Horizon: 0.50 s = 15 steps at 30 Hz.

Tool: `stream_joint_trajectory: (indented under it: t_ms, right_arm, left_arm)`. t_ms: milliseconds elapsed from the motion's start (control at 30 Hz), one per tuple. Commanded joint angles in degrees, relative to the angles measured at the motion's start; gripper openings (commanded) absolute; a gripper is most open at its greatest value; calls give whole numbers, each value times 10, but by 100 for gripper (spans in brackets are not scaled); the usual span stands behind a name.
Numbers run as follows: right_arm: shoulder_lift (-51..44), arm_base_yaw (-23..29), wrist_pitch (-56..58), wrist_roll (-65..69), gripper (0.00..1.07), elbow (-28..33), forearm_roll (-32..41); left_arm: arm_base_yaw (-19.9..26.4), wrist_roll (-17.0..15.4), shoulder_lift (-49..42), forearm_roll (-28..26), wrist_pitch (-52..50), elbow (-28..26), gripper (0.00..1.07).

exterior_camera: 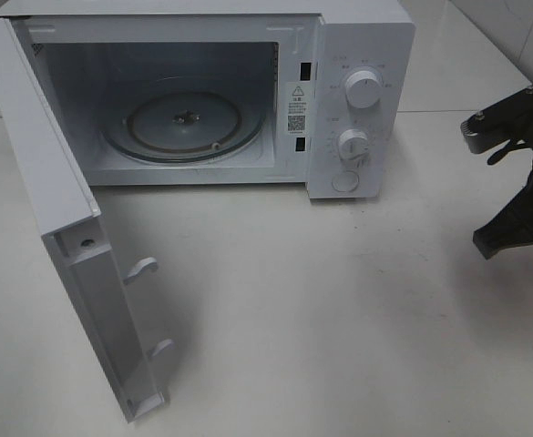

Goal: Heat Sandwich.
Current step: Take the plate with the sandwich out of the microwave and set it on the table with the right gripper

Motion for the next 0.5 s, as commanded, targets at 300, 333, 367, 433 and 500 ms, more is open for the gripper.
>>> stream_joint_trajectory:
  t_ms: [300, 333, 367, 433, 500]
  right_arm:
    - [78, -4, -51, 36, 0, 0, -37]
    - [86, -4, -55, 37, 0, 0, -37]
    - [99, -4, -65, 38, 0, 0, -38]
    - [107, -4, -72, 40, 0, 0, -41]
    - [118, -4, -88, 41, 0, 5, -50]
  left_arm:
    - [-2, 0, -9, 0, -9, 1, 96]
    - [-2, 0, -9, 0, -9, 1, 96]
    - [-2, 0, -9, 0, -9, 1, 96]
    - [-2, 0, -9, 0, -9, 1, 96]
    - [-2, 0, -9, 0, -9, 1, 96]
